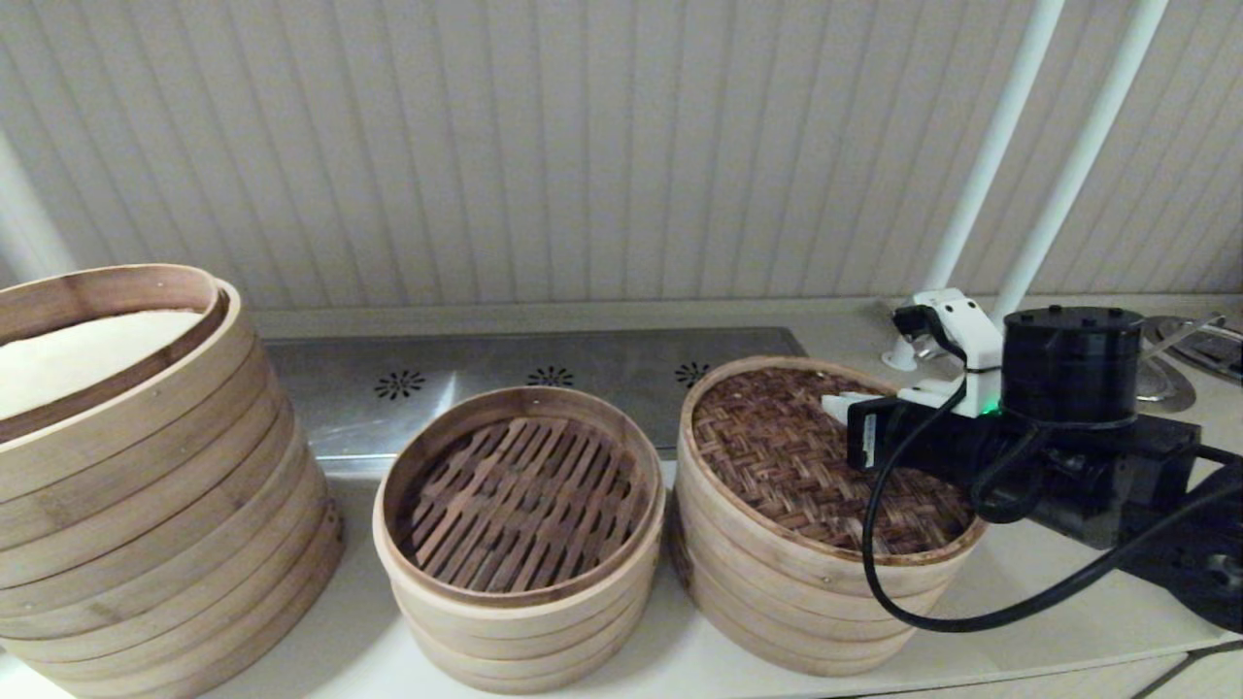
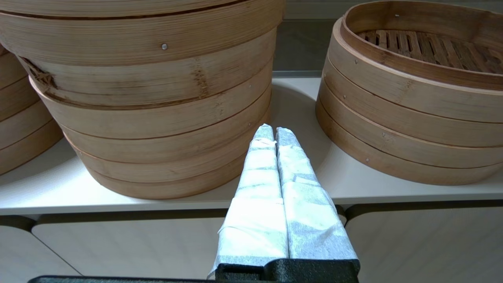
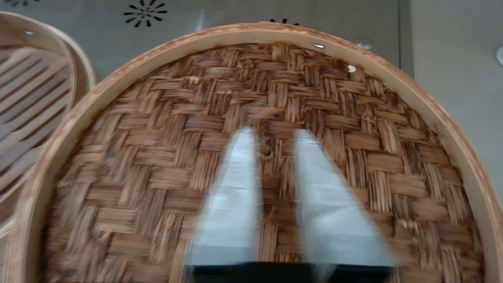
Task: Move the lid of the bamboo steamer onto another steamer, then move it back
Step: Pick up the steamer
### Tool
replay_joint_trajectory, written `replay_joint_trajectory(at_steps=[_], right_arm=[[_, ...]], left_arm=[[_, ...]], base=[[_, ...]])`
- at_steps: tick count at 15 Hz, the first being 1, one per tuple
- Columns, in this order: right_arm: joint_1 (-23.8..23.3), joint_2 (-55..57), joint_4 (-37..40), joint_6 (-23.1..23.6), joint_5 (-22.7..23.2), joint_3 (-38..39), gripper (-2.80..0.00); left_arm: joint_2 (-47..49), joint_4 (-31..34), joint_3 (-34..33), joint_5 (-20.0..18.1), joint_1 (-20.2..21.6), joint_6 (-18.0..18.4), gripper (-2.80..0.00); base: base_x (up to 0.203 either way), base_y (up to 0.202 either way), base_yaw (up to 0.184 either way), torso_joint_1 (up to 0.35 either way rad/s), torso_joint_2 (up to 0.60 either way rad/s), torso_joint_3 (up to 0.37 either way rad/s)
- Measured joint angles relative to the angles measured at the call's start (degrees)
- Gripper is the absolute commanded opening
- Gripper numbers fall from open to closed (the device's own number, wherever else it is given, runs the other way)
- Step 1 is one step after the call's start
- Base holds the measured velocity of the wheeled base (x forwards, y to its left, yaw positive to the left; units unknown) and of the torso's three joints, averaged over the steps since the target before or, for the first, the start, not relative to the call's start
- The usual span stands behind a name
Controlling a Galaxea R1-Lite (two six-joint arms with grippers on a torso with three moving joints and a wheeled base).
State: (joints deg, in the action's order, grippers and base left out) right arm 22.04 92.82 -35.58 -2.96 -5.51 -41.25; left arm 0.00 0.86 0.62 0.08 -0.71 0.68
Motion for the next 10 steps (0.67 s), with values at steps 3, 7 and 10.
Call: replay_joint_trajectory(at_steps=[3,7,10], right_arm=[[0.0,1.5,-0.2,0.3,-0.2,-0.5,0.00],[0.6,2.0,-1.1,0.3,-0.5,-0.3,0.00],[0.8,2.2,-1.7,0.3,-0.7,0.1,0.00]], left_arm=[[0.0,0.0,0.0,0.0,0.0,0.0,-2.80],[0.0,0.0,0.0,0.0,0.0,0.0,-2.80],[0.0,0.0,0.0,0.0,0.0,0.0,-2.80]], base=[[0.000,0.000,0.000,0.000,0.00,0.000],[0.000,0.000,0.000,0.000,0.00,0.000],[0.000,0.000,0.000,0.000,0.00,0.000]])
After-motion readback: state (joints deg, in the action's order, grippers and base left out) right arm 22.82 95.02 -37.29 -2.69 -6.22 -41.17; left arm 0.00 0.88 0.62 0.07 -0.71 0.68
